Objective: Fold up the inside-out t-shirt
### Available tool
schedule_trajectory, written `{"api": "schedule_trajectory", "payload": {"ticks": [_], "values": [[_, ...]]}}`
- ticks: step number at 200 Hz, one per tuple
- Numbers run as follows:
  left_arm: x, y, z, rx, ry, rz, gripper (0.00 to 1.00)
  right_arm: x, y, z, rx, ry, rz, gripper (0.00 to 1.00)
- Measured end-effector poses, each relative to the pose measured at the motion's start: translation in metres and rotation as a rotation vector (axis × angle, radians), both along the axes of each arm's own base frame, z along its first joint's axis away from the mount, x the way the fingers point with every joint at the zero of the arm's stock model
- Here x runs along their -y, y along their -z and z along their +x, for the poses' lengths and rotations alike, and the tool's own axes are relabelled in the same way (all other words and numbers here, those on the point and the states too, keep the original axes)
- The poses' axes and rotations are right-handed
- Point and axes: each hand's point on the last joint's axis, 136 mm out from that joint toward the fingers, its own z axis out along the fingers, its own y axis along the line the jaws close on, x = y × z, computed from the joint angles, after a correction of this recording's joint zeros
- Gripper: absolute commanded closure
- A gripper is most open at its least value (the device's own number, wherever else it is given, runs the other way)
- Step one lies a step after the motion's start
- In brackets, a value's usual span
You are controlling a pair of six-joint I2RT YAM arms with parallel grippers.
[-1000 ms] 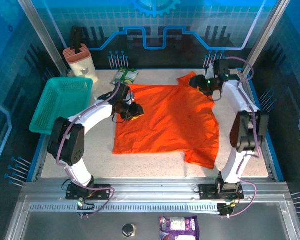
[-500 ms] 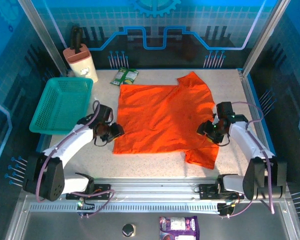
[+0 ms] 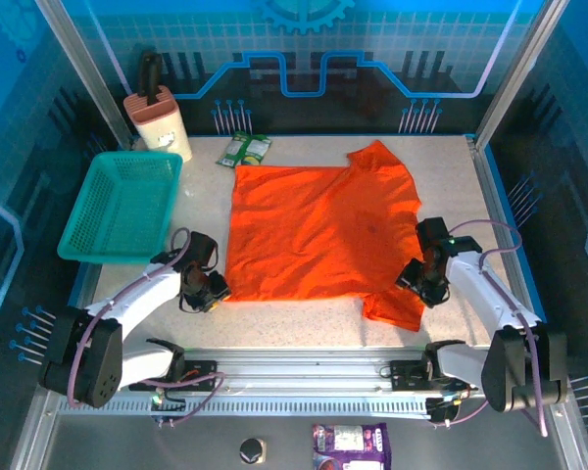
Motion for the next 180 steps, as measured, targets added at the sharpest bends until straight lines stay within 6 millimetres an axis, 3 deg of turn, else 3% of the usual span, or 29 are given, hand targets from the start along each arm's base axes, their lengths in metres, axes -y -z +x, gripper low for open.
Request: {"api": "schedule_trajectory", "payload": {"ticks": [75,180], "values": [[0.005,0.004,0.002,-0.003,0.002,-0.022,0.76,0.002,-0.007,-0.007,-0.031,-0.009,-0.053,0.45],[0.002,0.012,-0.002,-0.039,0.003,-0.001,0.73,0.012,-0.005,-0.036,-0.081,0.078,-0.097,0.47]]}}
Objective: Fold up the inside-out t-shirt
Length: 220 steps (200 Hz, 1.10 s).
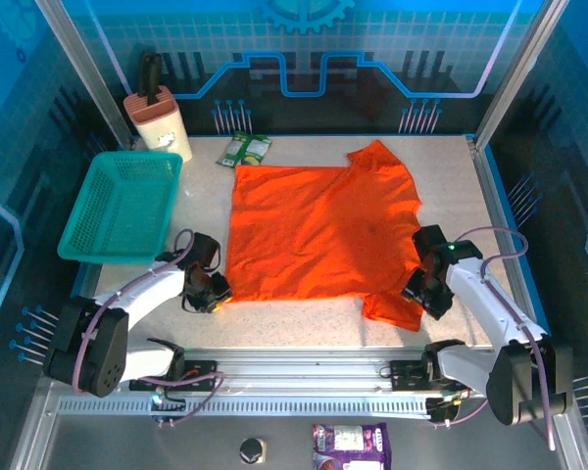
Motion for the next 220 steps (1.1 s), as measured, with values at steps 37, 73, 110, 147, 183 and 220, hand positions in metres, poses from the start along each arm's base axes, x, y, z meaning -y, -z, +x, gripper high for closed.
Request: {"api": "schedule_trajectory", "payload": {"ticks": [37,73,110,147,183,220], "values": [[-0.001,0.0,-0.002,-0.007,0.0,0.003,0.74,0.002,0.004,-0.01,-0.011,0.045,-0.003,0.47],[-0.001,0.001,-0.002,-0.011,0.0,0.007,0.83,0.003,0.012,-0.02,-0.044,0.077,-0.008,0.47],[-0.002,0.002,-0.003,-0.024,0.0,0.013,0.93,0.003,0.018,-0.026,-0.07,0.117,-0.011,0.47],[-0.002,0.002,-0.002,-0.037,0.0,0.017,0.95,0.002,0.029,-0.039,-0.142,0.17,-0.012,0.48],[-0.002,0.002,-0.002,-0.046,0.001,0.019,0.95,-0.001,0.038,-0.046,-0.17,0.211,0.005,0.49],[-0.001,0.002,-0.001,-0.053,0.003,0.021,0.95,-0.002,0.038,-0.038,-0.093,0.276,0.034,0.52]]}}
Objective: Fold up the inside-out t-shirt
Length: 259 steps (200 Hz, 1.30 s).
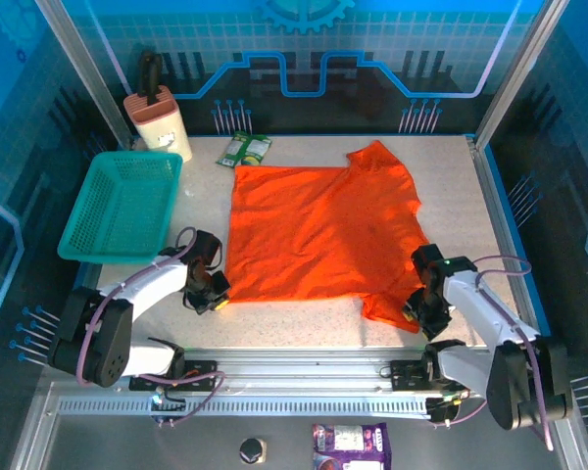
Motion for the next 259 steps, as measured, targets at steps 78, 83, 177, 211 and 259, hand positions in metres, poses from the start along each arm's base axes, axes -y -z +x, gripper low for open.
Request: {"api": "schedule_trajectory", "payload": {"ticks": [78,83,177,211,259], "values": [[0.001,0.0,0.002,-0.009,0.001,-0.001,0.95,-0.004,0.004,-0.001,0.126,0.211,0.071,0.37],[0.001,0.0,0.002,-0.009,0.001,-0.001,0.95,-0.005,0.004,0.0,0.135,0.222,0.08,0.37],[0.001,0.0,0.001,-0.01,0.0,-0.004,0.95,-0.009,0.001,0.014,0.335,0.359,0.158,0.45],[0.002,0.0,0.002,-0.01,0.0,-0.004,0.95,-0.008,0.0,0.015,0.345,0.364,0.16,0.58],[0.002,0.0,0.002,-0.009,0.0,-0.004,0.95,-0.009,-0.001,0.015,0.348,0.359,0.164,0.77]]}}
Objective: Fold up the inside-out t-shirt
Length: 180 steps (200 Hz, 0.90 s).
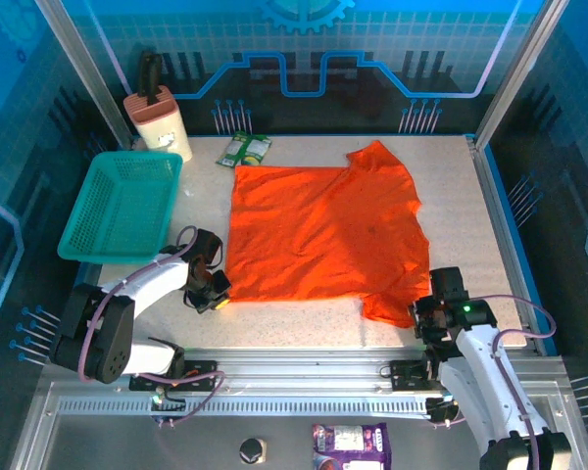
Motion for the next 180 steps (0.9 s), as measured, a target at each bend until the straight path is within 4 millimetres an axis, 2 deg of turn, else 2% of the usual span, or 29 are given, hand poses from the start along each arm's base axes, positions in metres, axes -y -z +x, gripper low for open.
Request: {"api": "schedule_trajectory", "payload": {"ticks": [35,58,94,117,180], "values": [[0.001,-0.002,0.004,0.018,-0.001,-0.005,0.97,0.0,-0.011,0.004,0.029,-0.019,-0.003,1.0],[0.001,-0.007,0.006,0.036,-0.002,-0.006,0.98,0.002,-0.025,0.004,0.055,-0.051,-0.025,1.0],[0.002,-0.026,0.018,0.098,-0.002,-0.009,1.0,0.01,-0.049,0.0,0.13,-0.093,-0.085,1.0],[0.002,-0.036,0.019,0.121,-0.001,-0.014,1.0,0.013,-0.063,-0.004,0.185,-0.11,-0.116,1.0],[-0.002,-0.06,0.006,0.15,0.013,-0.015,1.0,0.012,-0.074,-0.012,0.243,-0.176,-0.137,1.0]]}}
